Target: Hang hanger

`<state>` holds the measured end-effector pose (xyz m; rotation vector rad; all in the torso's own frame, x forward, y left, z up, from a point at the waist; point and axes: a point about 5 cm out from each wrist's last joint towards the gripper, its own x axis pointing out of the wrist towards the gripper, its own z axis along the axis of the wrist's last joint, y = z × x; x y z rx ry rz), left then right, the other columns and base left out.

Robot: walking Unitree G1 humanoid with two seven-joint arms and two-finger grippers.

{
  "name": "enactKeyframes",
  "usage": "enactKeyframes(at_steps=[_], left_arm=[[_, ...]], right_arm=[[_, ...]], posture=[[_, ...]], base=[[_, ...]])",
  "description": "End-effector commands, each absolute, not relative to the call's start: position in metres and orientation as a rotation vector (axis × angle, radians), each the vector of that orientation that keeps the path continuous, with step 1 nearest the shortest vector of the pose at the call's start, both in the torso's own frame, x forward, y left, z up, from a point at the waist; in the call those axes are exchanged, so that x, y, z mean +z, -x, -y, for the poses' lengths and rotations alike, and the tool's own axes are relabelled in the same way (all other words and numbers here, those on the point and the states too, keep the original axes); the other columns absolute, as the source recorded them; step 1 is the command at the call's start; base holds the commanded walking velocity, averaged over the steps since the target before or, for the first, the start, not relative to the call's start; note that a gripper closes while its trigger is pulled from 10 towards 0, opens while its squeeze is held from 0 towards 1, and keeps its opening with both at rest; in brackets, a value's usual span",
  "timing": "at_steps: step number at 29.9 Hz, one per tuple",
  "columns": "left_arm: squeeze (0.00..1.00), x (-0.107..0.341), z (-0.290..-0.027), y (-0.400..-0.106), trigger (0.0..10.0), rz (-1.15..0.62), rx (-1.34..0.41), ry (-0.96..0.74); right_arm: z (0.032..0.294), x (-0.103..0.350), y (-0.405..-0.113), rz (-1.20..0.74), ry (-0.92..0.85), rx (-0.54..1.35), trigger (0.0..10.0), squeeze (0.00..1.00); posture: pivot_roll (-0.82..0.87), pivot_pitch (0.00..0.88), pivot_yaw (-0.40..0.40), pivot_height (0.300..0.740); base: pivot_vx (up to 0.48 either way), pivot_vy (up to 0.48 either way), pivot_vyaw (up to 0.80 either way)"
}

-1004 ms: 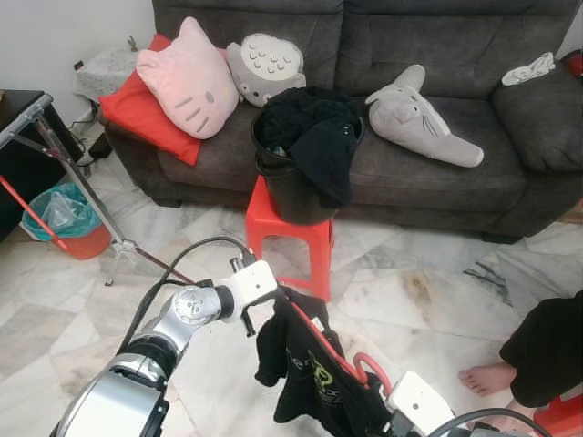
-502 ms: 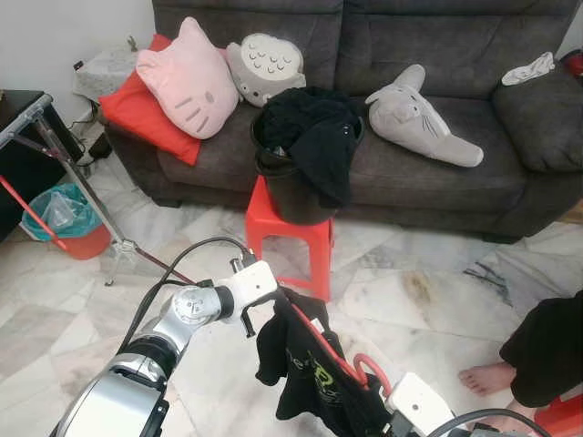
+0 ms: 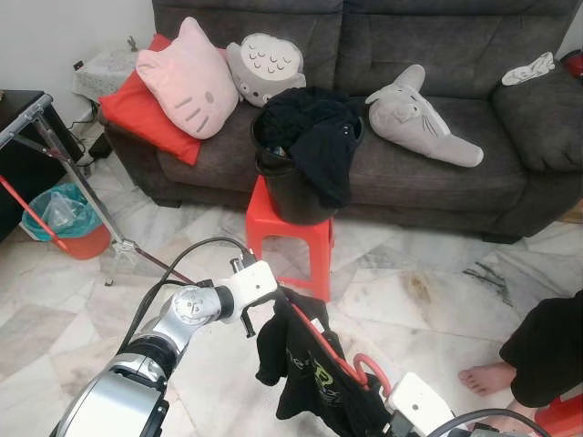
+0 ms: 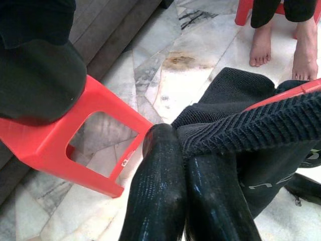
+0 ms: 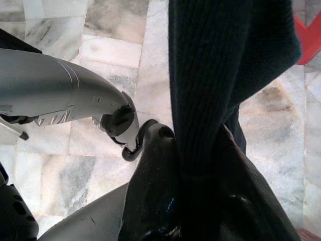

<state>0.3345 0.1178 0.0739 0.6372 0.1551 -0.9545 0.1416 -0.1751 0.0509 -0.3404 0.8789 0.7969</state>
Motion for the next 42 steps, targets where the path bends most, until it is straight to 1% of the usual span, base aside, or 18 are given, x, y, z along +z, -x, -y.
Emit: enactKeyframes(at_steps=[1, 32, 33, 35, 42], left_arm=[[0.00, 0.099, -0.155, -0.352, 10.0, -0.117, -0.771, -0.641], [0.00, 0.099, -0.155, -0.352, 10.0, -0.117, -0.771, -0.641], [0.00, 0.089, -0.152, -0.344, 10.0, -0.170, -0.879, -0.695], [0.00, 0.073, -0.137, -0.327, 10.0, -0.141, -1.003, -0.718], [0.00, 0.073, -0.136, -0.326, 10.0, -0.128, -1.000, -0.712]], right_arm=[[0.196, 0.025, -0.109, -1.145, 0.343, 0.784, 10.0, 0.00], [0.196, 0.025, -0.109, -1.145, 0.343, 0.784, 10.0, 0.00], [0.202, 0.029, -0.119, -1.111, 0.383, 0.754, 10.0, 0.00], [0.192, 0.025, -0.160, -0.874, 0.358, 0.644, 10.0, 0.00], [0.190, 0.025, -0.164, -0.851, 0.348, 0.636, 10.0, 0.00]], posture=[[-0.06, 0.074, 0.055, 0.740], [-0.06, 0.074, 0.055, 0.740], [-0.06, 0.074, 0.055, 0.740], [-0.05, 0.063, 0.056, 0.740], [-0.05, 0.064, 0.057, 0.740]], base=[[0.000, 0.000, 0.00], [0.000, 0.000, 0.00], [0.000, 0.000, 0.00], [0.000, 0.000, 0.00], [0.000, 0.000, 0.00]])
